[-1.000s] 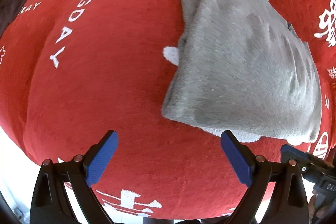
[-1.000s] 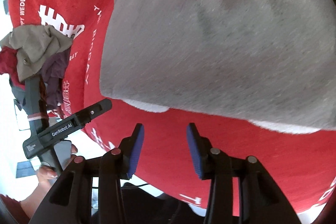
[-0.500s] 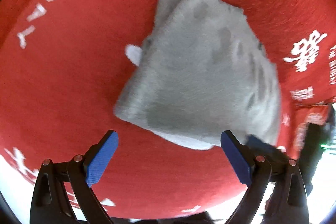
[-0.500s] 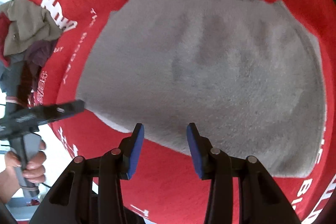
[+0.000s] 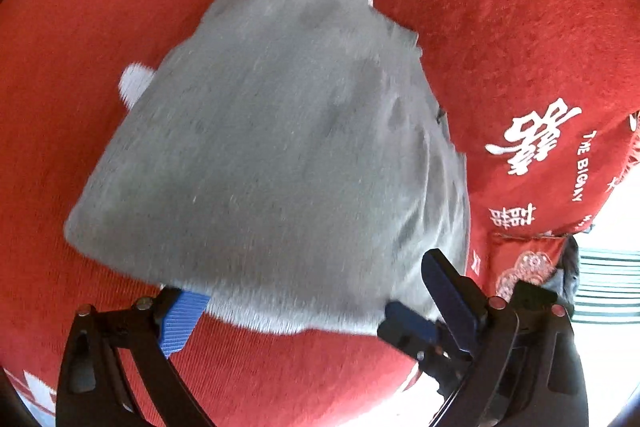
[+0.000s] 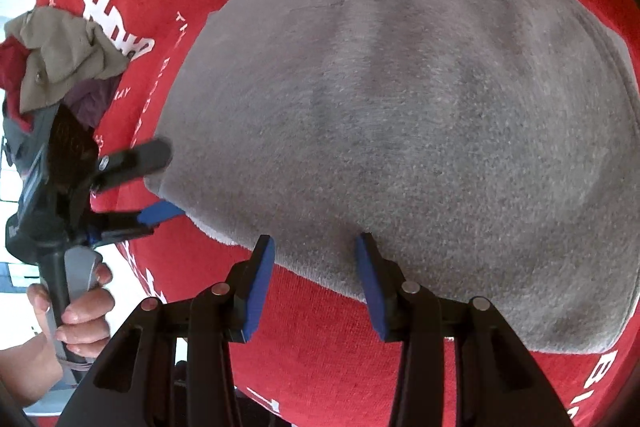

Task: Fold small clothes

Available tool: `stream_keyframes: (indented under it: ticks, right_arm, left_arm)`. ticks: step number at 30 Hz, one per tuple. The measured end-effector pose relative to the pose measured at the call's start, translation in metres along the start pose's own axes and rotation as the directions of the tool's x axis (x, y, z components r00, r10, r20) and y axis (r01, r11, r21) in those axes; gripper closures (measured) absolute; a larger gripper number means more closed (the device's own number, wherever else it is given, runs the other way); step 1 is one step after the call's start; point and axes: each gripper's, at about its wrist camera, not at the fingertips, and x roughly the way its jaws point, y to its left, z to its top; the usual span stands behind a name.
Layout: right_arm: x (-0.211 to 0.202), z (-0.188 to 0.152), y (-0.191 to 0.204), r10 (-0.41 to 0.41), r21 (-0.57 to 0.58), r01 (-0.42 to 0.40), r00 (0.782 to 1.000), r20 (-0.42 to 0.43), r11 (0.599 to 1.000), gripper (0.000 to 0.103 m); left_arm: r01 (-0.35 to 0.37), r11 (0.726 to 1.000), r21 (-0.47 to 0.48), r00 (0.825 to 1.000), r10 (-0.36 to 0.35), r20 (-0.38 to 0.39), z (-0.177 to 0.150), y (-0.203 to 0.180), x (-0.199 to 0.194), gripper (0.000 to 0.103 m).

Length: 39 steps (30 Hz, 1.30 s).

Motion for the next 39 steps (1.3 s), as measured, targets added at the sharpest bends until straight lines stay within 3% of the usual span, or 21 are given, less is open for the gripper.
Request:
stream_keyframes:
  ticks: [3,7,9,12,15,17,19,21,26,29,30,31,32,34,35,36,38,39]
  right_arm:
    - [0.000,0.001,0.000,0.007,0.004,-0.007,1.000,-0.002,1.000,0.057]
    - [0.001,0.001,0.001,0.002,-0.008,-0.002,1.000,-0.006,1.000,0.057]
    - [0.002,0.001,0.001,-0.004,-0.023,0.004,1.000,-0.011,1.000,0.057]
    - [0.002,0.001,0.003,-0.008,-0.038,0.008,1.000,-0.017,0.999,0.057]
    - [0.002,0.001,0.005,-0.003,-0.043,0.002,1.000,-0.014,0.999,0.057]
    - [0.002,0.001,0.004,0.005,-0.040,-0.005,1.000,-0.010,0.999,0.057]
    - [0.001,0.000,0.003,0.012,-0.033,-0.012,1.000,-0.007,0.999,0.057]
    - [0.001,0.000,0.001,0.013,-0.032,-0.013,1.000,-0.008,0.999,0.057]
    - [-0.001,0.000,0.004,0.000,-0.044,-0.001,1.000,-0.015,0.999,0.057]
    - [-0.006,0.004,0.007,-0.007,-0.039,0.006,1.000,-0.027,0.999,0.057]
    - [-0.011,0.005,0.007,-0.002,-0.031,0.002,1.000,-0.023,1.000,0.057]
    - [-0.016,0.007,0.006,0.004,-0.023,-0.004,1.000,-0.015,1.000,0.057]
    - [-0.023,0.010,0.005,0.006,-0.016,-0.006,1.000,-0.005,1.000,0.057]
    - [-0.038,0.020,0.003,-0.009,-0.014,0.009,1.000,0.022,1.000,0.057]
    - [-0.045,0.025,0.002,-0.014,-0.014,0.015,0.999,0.033,1.000,0.057]
    - [-0.052,0.033,0.001,-0.019,-0.014,0.020,0.999,0.043,1.000,0.057]
    - [-0.064,0.053,0.002,-0.020,-0.022,0.021,0.998,0.052,1.000,0.056]
    - [-0.069,0.066,0.006,-0.021,-0.031,0.022,0.998,0.052,0.999,0.050]
  left_arm:
    - [-0.017,1.000,0.012,0.999,0.016,0.042,0.004,-0.006,-0.007,0.004]
    - [0.000,0.995,0.104,0.992,-0.013,0.128,0.010,-0.031,-0.011,0.004]
    - [-0.052,0.996,0.078,0.991,0.042,0.124,0.012,-0.021,0.000,0.004]
    - [-0.028,0.999,0.021,0.986,0.025,0.165,0.016,-0.011,0.001,0.004]
    - [-0.020,0.999,0.034,0.979,0.013,0.204,0.015,-0.023,-0.006,0.004]
    - [-0.066,0.996,0.067,0.973,0.049,0.224,0.014,-0.029,-0.002,0.004]
    - [-0.116,0.993,0.029,0.973,0.108,0.206,0.018,-0.019,0.010,0.004]
    - [-0.109,0.994,0.032,0.965,0.098,0.244,0.019,-0.018,0.008,0.002]
    - [-0.264,0.958,0.115,0.954,0.241,0.179,0.025,-0.037,0.023,0.001]
    - [-0.266,0.963,0.044,0.953,0.256,0.162,0.032,-0.036,0.020,0.006]
    - [-0.303,0.952,0.037,0.940,0.293,0.173,0.033,-0.039,0.017,0.025]
    - [-0.372,0.926,0.058,0.915,0.356,0.189,0.034,-0.043,0.016,0.056]
    - [-0.419,0.905,0.076,0.896,0.399,0.194,0.034,-0.045,0.016,0.068]
    - [-0.471,0.871,0.136,0.872,0.437,0.222,0.031,-0.052,0.012,0.084]
    - [-0.499,0.851,0.167,0.857,0.455,0.240,0.030,-0.056,0.009,0.084]
    - [-0.552,0.802,0.227,0.826,0.489,0.282,0.024,-0.065,0.009,0.084]
    - [-0.660,0.652,0.373,0.749,0.526,0.403,0.001,-0.087,0.015,0.084]
    - [-0.689,0.595,0.415,0.724,0.530,0.442,-0.007,-0.095,0.018,0.084]
